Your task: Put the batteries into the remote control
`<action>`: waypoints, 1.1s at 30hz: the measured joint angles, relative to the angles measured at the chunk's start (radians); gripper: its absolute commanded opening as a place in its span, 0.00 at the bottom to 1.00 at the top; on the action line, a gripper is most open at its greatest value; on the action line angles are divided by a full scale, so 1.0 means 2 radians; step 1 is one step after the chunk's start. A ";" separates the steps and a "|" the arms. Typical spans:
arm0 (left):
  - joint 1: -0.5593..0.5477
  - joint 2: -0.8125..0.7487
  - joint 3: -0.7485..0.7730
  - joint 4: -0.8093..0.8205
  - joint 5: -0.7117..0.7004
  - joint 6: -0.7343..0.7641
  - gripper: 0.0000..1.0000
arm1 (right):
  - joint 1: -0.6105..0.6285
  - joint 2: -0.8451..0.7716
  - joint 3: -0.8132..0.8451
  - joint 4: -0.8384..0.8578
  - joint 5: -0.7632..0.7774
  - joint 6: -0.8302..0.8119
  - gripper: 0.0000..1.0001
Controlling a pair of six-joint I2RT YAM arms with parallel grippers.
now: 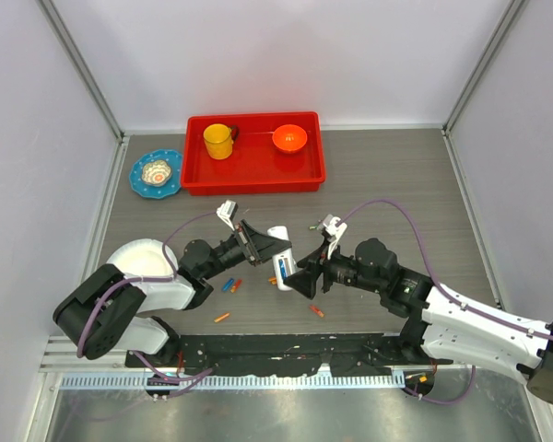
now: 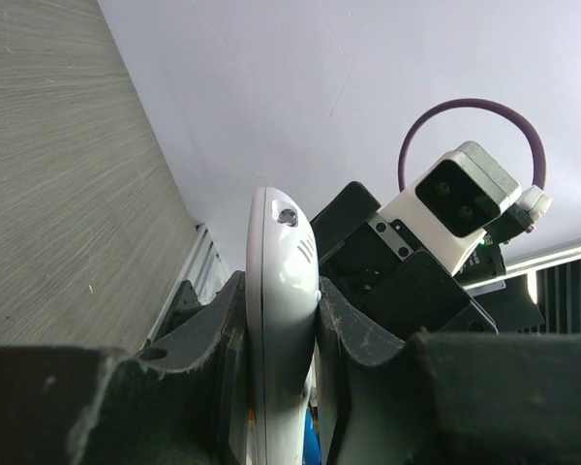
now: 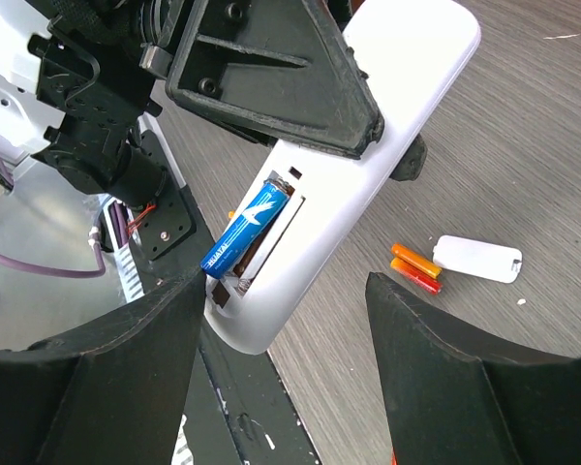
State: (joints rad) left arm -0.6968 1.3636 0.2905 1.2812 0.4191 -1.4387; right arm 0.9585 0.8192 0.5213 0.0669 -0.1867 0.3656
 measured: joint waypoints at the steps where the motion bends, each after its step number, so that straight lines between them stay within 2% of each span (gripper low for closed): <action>1: -0.001 0.000 0.000 0.000 0.000 0.002 0.00 | 0.000 0.001 0.000 0.000 0.000 0.001 0.72; 19: -0.009 -0.013 -0.001 -0.009 -0.003 0.018 0.00 | -0.018 0.018 0.005 0.001 -0.040 0.019 0.70; 33: -0.015 -0.019 -0.001 -0.011 -0.011 0.021 0.00 | -0.050 0.032 0.005 0.014 -0.100 0.045 0.67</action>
State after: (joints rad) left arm -0.7265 1.3262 0.2886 1.2594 0.3977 -1.3964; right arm 0.8577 0.8841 0.5312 0.0952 -0.3862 0.4564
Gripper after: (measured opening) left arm 0.299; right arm 0.680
